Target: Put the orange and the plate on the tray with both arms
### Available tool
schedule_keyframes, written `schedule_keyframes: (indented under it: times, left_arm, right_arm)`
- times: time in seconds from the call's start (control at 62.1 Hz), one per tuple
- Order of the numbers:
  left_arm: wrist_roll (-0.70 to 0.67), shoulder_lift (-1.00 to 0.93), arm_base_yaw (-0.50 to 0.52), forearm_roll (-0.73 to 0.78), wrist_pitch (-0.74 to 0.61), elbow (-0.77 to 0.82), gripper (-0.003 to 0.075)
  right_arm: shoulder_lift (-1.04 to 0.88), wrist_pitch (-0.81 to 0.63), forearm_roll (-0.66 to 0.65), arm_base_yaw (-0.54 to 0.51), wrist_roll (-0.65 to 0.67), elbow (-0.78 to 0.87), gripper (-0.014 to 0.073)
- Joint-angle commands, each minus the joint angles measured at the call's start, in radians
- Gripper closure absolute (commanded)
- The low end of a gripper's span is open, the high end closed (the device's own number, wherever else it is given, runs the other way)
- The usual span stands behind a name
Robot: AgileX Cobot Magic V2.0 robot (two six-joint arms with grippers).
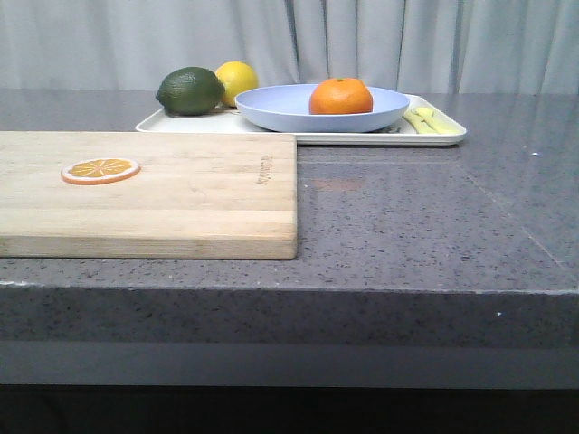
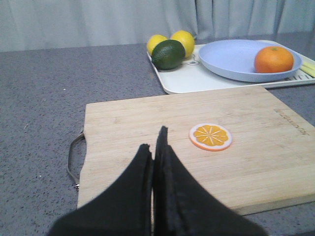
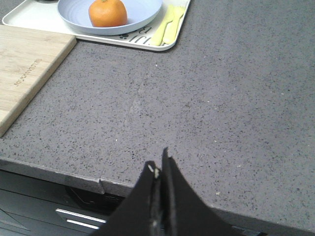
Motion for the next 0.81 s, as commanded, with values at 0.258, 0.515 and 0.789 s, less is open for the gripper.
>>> schedule_keyframes:
  times: [0.258,0.515,0.789]
  left_arm:
    - [-0.009,-0.223,0.085,-0.078,-0.327,0.281,0.0740]
    - [-0.009,-0.227,0.085,-0.078,-0.349,0.304,0.0740]
    - [-0.009,-0.227,0.114,-0.078,-0.349,0.304,0.0740]
  right_arm:
    - [0.012,-0.080,-0.021,0.001,-0.012,-0.023,0.0712]
    - [0.012,-0.080,-0.021,0.001,-0.012,-0.023,0.0712]
    - [0.012,-0.080,-0.021,0.001,-0.012,-0.023,0.0712]
